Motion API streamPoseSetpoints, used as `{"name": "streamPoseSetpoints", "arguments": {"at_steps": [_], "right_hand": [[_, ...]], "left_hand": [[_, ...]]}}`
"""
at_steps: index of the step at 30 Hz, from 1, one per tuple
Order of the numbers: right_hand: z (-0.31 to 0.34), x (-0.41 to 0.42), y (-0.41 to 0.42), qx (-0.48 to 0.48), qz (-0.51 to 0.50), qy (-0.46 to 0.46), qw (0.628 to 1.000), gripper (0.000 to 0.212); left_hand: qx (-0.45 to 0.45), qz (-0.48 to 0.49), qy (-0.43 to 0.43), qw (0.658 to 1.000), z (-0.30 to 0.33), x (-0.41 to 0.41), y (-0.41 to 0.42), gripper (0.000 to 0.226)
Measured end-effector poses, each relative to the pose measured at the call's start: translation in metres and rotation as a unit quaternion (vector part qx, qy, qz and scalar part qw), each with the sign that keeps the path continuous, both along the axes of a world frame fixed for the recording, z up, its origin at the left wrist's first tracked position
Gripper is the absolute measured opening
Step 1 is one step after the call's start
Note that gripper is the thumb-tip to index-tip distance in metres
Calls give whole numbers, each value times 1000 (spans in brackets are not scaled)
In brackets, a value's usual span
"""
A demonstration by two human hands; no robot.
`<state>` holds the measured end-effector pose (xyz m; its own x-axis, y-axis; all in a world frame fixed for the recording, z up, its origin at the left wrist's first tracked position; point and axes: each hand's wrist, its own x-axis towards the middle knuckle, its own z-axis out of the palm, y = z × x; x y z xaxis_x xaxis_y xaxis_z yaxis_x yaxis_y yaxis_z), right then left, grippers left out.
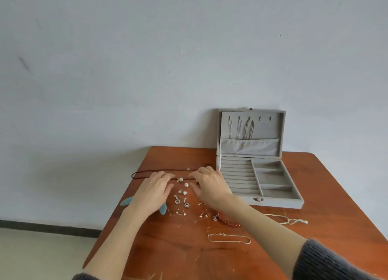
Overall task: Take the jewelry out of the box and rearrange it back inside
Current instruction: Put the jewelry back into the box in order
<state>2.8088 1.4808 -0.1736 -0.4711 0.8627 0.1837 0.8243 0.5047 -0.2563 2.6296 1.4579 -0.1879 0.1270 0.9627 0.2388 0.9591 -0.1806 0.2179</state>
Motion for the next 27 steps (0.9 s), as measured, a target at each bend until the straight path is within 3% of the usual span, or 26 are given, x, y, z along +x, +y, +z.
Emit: {"name": "streamPoseSetpoints", "arguments": {"at_steps": [18, 23, 27], "right_hand": [[-22, -25, 23, 27, -16, -3, 999, 28], [-9, -11, 19, 30, -14, 70, 997, 25], [5, 13, 18, -4, -36, 171, 985, 18]], "left_hand": [[69, -1, -19, 997, -23, 4, 34, 22], [82, 9, -29, 996, -15, 9, 32, 19], [47, -5, -154, 987, 3, 24, 28, 9]]}}
